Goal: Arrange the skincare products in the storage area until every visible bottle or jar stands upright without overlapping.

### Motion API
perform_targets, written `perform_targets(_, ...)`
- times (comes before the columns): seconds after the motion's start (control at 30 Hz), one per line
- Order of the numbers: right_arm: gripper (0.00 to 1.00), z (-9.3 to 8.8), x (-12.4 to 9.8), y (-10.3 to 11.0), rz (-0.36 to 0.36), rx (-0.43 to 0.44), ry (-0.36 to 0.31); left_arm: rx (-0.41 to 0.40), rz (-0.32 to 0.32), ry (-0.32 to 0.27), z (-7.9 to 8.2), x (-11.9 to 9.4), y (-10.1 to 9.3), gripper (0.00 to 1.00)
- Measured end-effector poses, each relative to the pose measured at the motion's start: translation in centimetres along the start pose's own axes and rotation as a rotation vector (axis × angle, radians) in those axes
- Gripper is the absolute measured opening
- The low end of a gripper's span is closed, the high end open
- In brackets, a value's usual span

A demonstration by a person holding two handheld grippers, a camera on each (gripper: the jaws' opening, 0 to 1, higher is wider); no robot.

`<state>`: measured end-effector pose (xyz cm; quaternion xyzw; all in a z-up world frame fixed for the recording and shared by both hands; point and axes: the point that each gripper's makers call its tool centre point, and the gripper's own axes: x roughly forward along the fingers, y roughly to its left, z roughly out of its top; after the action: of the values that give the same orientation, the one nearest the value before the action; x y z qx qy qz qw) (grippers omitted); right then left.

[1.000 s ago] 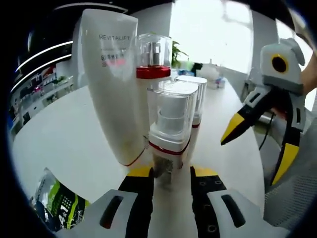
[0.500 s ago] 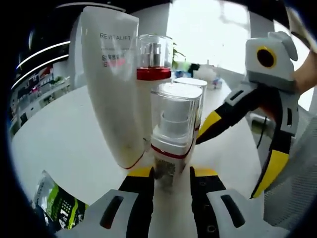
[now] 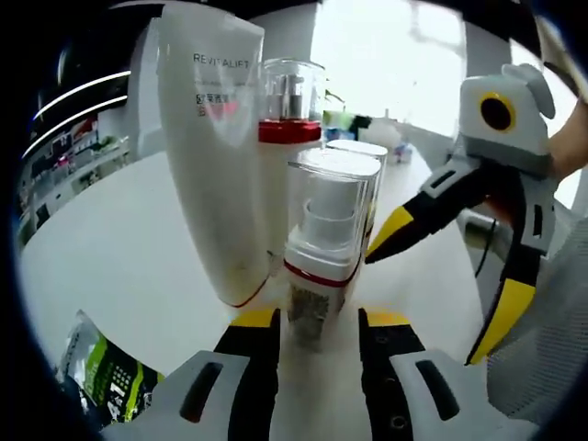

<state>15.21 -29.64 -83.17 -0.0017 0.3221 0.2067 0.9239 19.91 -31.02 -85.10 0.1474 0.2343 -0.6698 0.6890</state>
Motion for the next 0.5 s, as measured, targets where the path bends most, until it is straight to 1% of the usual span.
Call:
perform_targets(0.3,0.68,0.5,-0.7,0.8,-0.021,-0.004,-0.012,-0.008,0.009,0.022,-0.3,-1.5,-0.3,0.39)
perform_targets(0.5,0.70,0.9,-1.1,1.7,-0.035,0.003,-0.025,-0.025,0.016,0.034,-0.9,-3.4,-0.8,0.47)
